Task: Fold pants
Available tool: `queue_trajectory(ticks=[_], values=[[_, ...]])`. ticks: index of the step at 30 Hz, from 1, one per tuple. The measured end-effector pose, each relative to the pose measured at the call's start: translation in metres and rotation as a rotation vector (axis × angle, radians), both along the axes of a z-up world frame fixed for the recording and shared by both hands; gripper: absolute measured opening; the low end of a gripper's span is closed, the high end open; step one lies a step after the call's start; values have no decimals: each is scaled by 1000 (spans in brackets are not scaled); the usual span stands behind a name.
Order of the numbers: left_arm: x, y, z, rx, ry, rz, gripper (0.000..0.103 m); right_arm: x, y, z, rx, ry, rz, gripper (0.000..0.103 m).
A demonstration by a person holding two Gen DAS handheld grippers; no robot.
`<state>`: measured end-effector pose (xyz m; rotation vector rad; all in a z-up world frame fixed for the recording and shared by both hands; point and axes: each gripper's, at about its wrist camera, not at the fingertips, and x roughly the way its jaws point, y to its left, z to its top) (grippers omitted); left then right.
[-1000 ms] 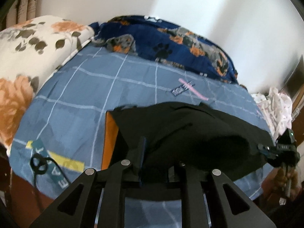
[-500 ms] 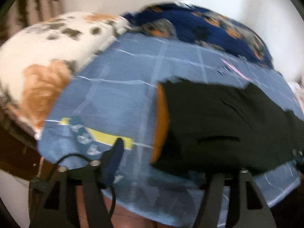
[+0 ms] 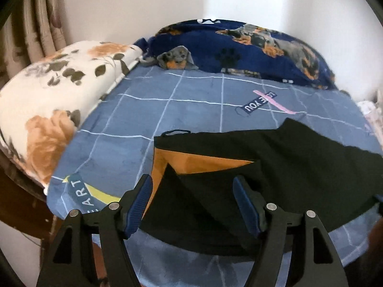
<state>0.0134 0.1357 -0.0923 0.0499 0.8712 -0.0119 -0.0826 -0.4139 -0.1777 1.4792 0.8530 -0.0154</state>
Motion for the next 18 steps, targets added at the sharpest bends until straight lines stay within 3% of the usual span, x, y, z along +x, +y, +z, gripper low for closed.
queue_trajectory(ticks=[2,3,4,7,11,12,13,14,15,18], values=[[-5,0,4,101,-67,71,72,-8,-34,-3,2,-3,-76,52],[-6,5,6,159,-90,136,80,-10,-44,-5,-1,-2,-97,52],[-5,12,6,167,-90,172,83,-14,-59,-6,-6,-1,-129,52],[-6,51,11,106,-81,293,84,-23,-83,-6,-9,-17,-208,52],[-11,95,23,65,-97,400,84,-14,-80,-6,-42,-22,-170,49],[-12,106,29,61,-105,416,84,-10,-79,-7,-47,-21,-156,38],[-15,112,33,55,-111,421,84,-8,-77,-9,-57,-11,-135,21],[-16,120,38,36,-114,420,84,-6,-75,-9,-74,4,-110,13],[-18,125,41,17,-116,412,84,-4,-72,-9,-97,20,-86,8],[-21,137,45,-27,-93,377,84,-3,-63,-4,-158,46,-43,7]])
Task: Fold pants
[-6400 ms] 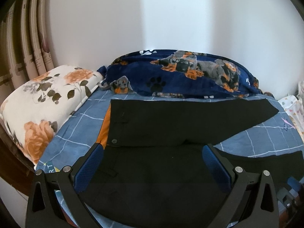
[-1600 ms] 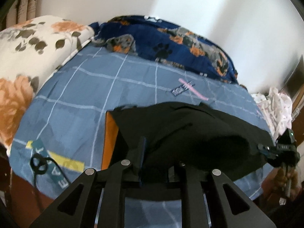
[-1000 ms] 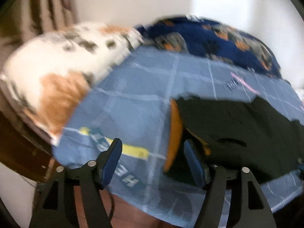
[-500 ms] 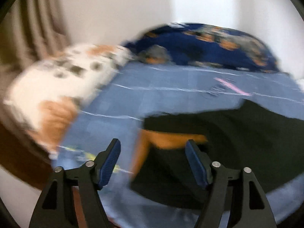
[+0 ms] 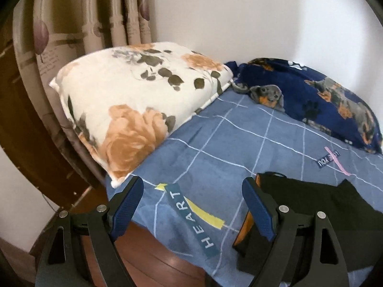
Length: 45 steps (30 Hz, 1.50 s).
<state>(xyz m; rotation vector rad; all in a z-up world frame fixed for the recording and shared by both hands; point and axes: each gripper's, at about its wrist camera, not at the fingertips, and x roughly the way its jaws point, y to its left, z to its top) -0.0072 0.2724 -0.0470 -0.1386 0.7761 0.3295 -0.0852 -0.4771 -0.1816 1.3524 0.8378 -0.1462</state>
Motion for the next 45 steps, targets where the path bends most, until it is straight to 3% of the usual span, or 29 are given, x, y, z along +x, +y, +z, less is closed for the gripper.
queue_trajectory(ticks=[6,13,15,17,20,21,22,23,24,27,33,34,35,37,39,41,45], values=[[0,-16,-20,-101,100,-149,84,-8,9,18,-66,-7,28,6],[9,-42,-78,-260,390,-351,84,-9,10,10,-47,16,37,6],[10,-42,-88,-311,414,-360,84,-10,11,4,-24,25,33,7],[15,-38,-96,-378,427,-367,84,-12,10,-1,13,23,18,7],[23,-30,-109,-576,423,-397,84,-13,10,-2,25,20,12,7],[24,-30,-113,-636,419,-415,75,-12,11,-1,18,23,14,7],[25,-34,-115,-638,424,-428,62,-12,11,0,15,25,14,7],[26,-38,-116,-597,444,-433,32,-12,11,0,17,26,13,8],[26,-42,-119,-551,461,-425,32,-12,11,0,21,25,12,8],[25,-38,-122,-585,449,-395,27,-13,12,-1,31,23,6,8],[30,-36,-91,-531,365,-357,15,-11,14,2,1,29,23,8],[33,-37,-85,-508,353,-353,14,-10,14,2,3,28,26,8],[35,-36,-81,-479,338,-349,4,-10,15,2,9,27,28,8],[43,-37,-75,-439,316,-342,4,-10,17,2,26,24,31,8],[49,-38,-80,-434,330,-348,4,-10,18,2,25,30,38,8],[48,-39,-91,-342,348,-327,4,-11,18,0,29,33,45,8],[45,-33,-110,-383,363,-309,4,-11,20,-4,48,33,62,8]])
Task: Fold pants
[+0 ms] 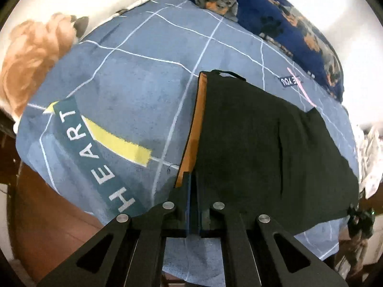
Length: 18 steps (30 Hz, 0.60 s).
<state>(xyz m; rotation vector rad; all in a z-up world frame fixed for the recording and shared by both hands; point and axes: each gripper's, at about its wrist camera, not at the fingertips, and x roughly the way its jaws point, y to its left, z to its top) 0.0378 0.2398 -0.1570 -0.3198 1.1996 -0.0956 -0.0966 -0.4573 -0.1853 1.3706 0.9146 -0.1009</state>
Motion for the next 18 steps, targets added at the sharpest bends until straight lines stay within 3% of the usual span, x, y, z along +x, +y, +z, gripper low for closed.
queue_trajectory(ticks=[4,7,11,12,13,15,18], values=[[-5,5,9,-43,-9,23,4,0,-1,-3,29,-14,-4,8],[-7,15,12,-93,45,23,7,-2,-1,-6,56,-15,-14,8],[-13,15,0,-148,135,-3,26,-2,-1,-7,61,-16,-16,8],[-13,12,-5,-175,152,-16,26,-3,0,-8,64,-17,-16,8],[-14,9,-8,-205,159,-33,27,-3,0,-8,66,-17,-17,8],[-13,1,-10,-213,152,-59,40,-4,-1,-8,70,-17,-21,8],[-14,-4,-14,-218,142,-72,41,-5,0,-9,80,-15,-27,8]])
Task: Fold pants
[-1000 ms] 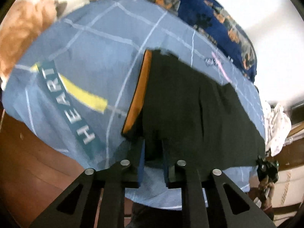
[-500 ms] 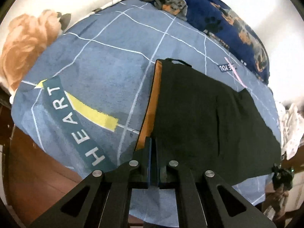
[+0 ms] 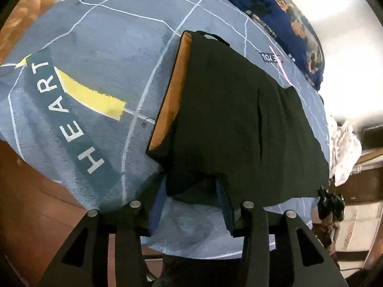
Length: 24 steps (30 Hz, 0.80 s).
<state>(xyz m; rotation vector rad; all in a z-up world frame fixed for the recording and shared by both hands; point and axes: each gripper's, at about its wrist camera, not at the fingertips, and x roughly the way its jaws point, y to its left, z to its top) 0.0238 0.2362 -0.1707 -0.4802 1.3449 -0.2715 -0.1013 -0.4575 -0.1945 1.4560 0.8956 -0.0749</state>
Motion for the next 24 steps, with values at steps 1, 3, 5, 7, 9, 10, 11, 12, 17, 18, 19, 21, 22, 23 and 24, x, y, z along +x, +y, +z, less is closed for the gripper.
queue_trajectory(ticks=[1,3,5,7,9,10,11,12,17,18,19,21,22,23,24], values=[[-1,1,2,12,-15,13,37,0,0,0,4,0,-3,8],[-2,4,5,56,-38,34,19,0,0,-1,6,2,-4,7],[-3,4,10,84,-56,40,14,1,0,-1,5,4,-5,7],[-3,-4,18,144,-86,21,10,2,0,-1,2,6,-3,7],[0,-7,28,177,-122,24,7,3,0,0,-1,6,-3,7],[5,-6,34,174,-140,34,6,4,1,0,-4,5,-1,7],[8,-5,37,171,-145,42,6,4,1,1,-7,5,0,7],[12,-3,40,167,-151,51,6,7,3,1,-8,4,0,7],[13,2,44,139,-159,32,5,12,7,2,-9,-3,23,9],[10,6,40,132,-152,36,5,12,7,2,-6,-4,21,9],[9,8,37,124,-141,52,5,13,8,1,0,-7,19,9],[7,20,27,99,-95,80,6,15,9,0,4,-9,21,8],[5,23,26,100,-86,96,6,14,9,0,3,-8,22,8],[2,29,25,94,-78,117,8,15,10,0,2,-9,24,8],[0,33,24,82,-69,129,13,15,9,0,4,-10,25,8]])
